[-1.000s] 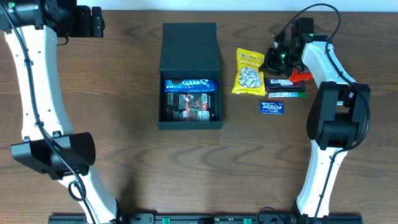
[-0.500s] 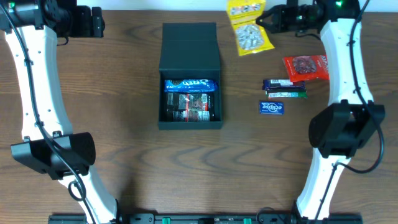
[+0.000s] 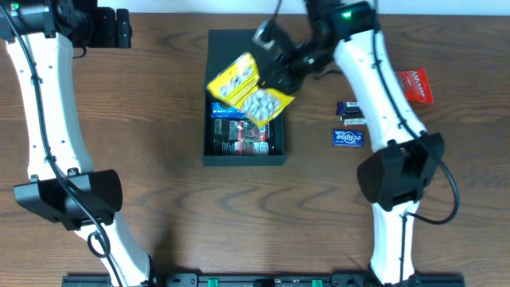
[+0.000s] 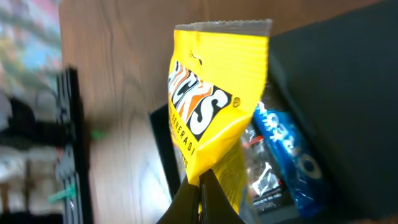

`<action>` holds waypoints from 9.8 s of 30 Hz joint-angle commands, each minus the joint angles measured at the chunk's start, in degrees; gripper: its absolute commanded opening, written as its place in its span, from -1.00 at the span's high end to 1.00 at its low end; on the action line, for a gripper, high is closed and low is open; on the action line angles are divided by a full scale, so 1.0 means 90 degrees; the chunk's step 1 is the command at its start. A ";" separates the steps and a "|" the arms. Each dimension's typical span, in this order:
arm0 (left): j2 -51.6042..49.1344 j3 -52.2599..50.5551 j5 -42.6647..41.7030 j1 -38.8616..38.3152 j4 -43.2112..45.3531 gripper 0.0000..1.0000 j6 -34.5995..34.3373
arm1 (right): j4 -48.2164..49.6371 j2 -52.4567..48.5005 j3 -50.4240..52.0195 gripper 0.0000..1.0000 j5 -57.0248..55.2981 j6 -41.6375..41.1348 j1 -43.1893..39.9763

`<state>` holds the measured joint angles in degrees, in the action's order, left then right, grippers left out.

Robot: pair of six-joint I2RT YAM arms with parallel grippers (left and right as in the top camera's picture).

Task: Pack container
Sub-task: 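Lift the yellow bag and carry it left over the black box, then lower the yellow bag into the box, release, and withdraw right, then reach the right gripper to the red HACKS bag and grasp it, then carry the red bag left and lower it into the box, then release the red bag and press it flat with the right gripper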

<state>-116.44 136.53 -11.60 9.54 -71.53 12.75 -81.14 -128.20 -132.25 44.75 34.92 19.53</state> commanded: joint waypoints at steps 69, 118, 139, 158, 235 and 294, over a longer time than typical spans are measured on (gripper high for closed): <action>0.0158 -0.0046 0.0017 0.0022 -0.0024 -0.91 0.0112 | 0.0940 -0.1353 0.1052 0.97 -0.2021 -0.0646 0.1171; 0.0158 -0.0046 0.0017 0.0022 -0.0219 -0.91 0.0112 | 0.3495 0.0546 0.3776 -0.76 -0.2186 -0.8004 -0.4481; 0.0158 -0.0046 0.0019 0.0022 -0.0143 -0.91 0.0112 | 0.5095 0.0085 0.4379 -0.43 -0.2448 -0.8641 -0.4456; 0.0158 -0.0046 0.0022 0.0022 -0.0151 -0.91 0.0114 | 0.5384 0.0061 0.4019 0.97 -0.1919 -0.8434 -0.4449; 0.0155 -0.0046 -0.1382 0.1268 0.0214 -0.91 -0.0136 | 0.8920 0.4177 0.8636 0.97 -0.4830 -1.4362 0.2118; 0.0155 -0.0046 -0.1496 0.1265 0.0141 -0.91 -0.0175 | 0.7691 0.2885 0.7771 0.77 -0.3169 -0.5525 0.1571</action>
<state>-116.44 136.53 -24.27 20.93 -70.08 11.79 -8.34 -101.65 -59.75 14.70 -20.25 33.26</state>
